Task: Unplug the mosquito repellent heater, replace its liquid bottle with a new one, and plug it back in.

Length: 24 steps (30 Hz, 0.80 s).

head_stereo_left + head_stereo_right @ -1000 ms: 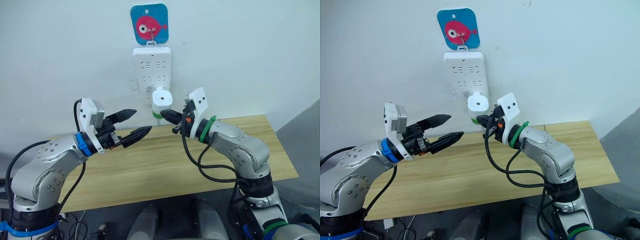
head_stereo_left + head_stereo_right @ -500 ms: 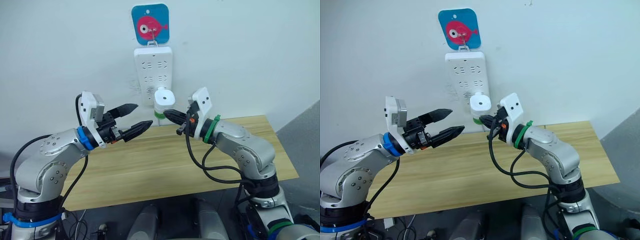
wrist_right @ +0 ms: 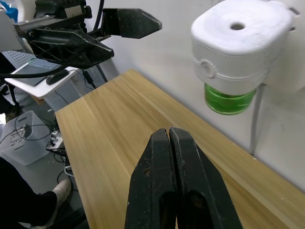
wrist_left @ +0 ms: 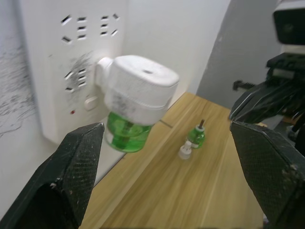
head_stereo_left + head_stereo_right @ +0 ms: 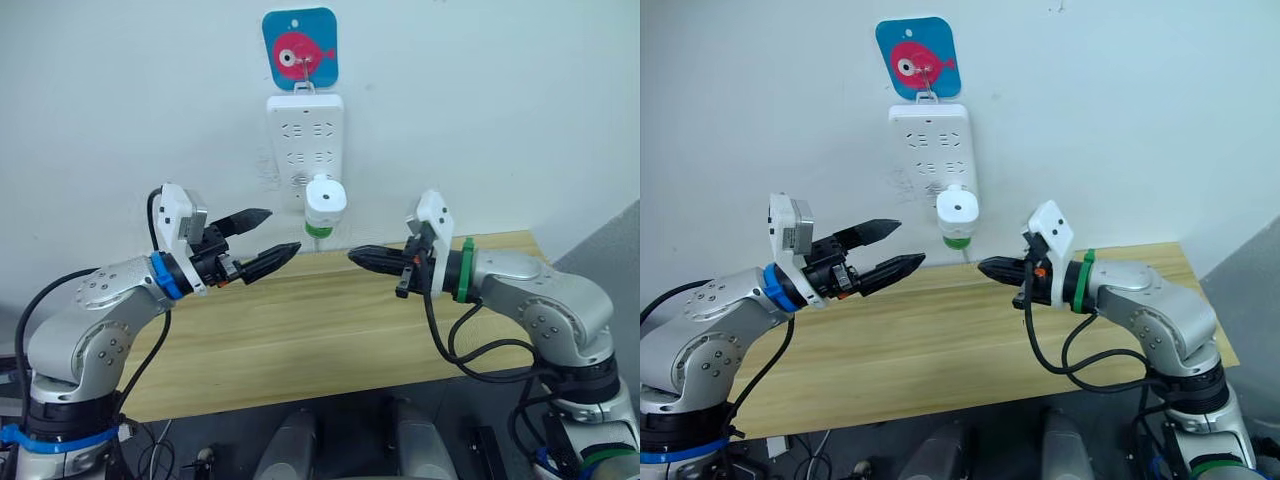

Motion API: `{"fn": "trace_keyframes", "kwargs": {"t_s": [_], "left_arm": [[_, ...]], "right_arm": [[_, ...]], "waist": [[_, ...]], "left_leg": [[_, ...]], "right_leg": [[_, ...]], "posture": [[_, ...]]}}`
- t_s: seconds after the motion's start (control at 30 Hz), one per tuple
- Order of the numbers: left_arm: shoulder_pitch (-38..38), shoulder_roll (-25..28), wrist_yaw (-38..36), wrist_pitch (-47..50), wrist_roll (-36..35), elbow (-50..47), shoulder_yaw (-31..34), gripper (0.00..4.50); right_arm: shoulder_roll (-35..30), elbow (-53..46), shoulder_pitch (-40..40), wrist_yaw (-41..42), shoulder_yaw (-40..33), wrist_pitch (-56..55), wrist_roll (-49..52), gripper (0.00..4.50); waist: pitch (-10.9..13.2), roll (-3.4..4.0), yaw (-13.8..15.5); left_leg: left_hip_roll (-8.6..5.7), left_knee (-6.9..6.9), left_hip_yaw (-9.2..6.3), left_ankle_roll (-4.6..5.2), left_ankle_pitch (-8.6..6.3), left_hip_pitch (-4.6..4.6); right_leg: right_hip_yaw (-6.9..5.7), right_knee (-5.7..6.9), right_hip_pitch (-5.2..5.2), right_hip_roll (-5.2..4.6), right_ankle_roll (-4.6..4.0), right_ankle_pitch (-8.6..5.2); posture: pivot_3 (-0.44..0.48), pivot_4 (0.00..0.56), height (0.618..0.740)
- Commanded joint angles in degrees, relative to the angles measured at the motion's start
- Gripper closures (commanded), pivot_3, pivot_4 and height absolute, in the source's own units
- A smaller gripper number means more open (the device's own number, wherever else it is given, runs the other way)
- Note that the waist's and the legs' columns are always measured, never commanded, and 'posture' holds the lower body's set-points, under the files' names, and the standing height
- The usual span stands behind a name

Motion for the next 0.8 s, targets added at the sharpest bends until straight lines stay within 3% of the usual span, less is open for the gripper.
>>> {"fn": "trace_keyframes", "kwargs": {"t_s": [0.03,0.2,0.43,0.57,0.8], "left_arm": [[1.91,4.85,-2.2,-0.63,1.24,0.14,4.59,0.0],[4.62,10.8,-2.89,-2.99,6.74,3.82,7.67,0.0],[9.12,13.6,-3.23,-7.51,13.35,14.01,13.23,0.0],[13.79,13.32,-5.25,-13.19,17.11,20.1,15.08,0.0],[13.6,10.89,-2.96,-13.09,16.6,17.79,15.07,0.0]], "right_arm": [[-3.29,-1.01,0.25,1.5,-5.96,-1.49,1.97,4.1],[-14.73,0.91,3.37,9.64,-10.17,-9.44,-2.13,2.63],[-25.38,13.8,9.14,19.53,-16.07,-20.84,-7.45,0.03],[-24.95,19.58,11.7,20.04,-17.87,-26.11,-9.58,0.03],[-23.26,23.41,11.23,17.72,-16.93,-31.88,-14.02,0.03]], "waist": [[0.0,0.0,0.02],[0.0,0.0,0.33],[-0.01,-0.02,0.44],[-0.01,-0.02,0.21],[-0.03,-0.05,0.93]], "left_leg": [[0.0,0.0,-0.01,0.0,0.0,-0.01],[-0.02,0.0,-0.02,0.02,-0.01,-0.03],[0.02,-0.01,0.03,0.03,-0.01,-0.01],[0.03,-0.06,0.13,0.03,-0.02,0.0],[0.02,0.01,0.08,0.02,-0.01,-0.01]], "right_leg": [[-0.01,-0.01,-0.01,0.0,0.0,0.0],[-0.06,-0.05,0.01,0.0,0.0,0.0],[-0.05,-0.04,0.03,0.0,0.0,-0.01],[0.03,-0.05,0.0,0.01,0.0,-0.01],[-0.01,-0.01,0.02,-0.05,0.01,0.0]], "posture": [[0.135,0.187,0.74],[0.149,0.194,0.74],[0.168,0.188,0.74],[0.168,0.188,0.74],[0.168,0.188,0.74]]}}
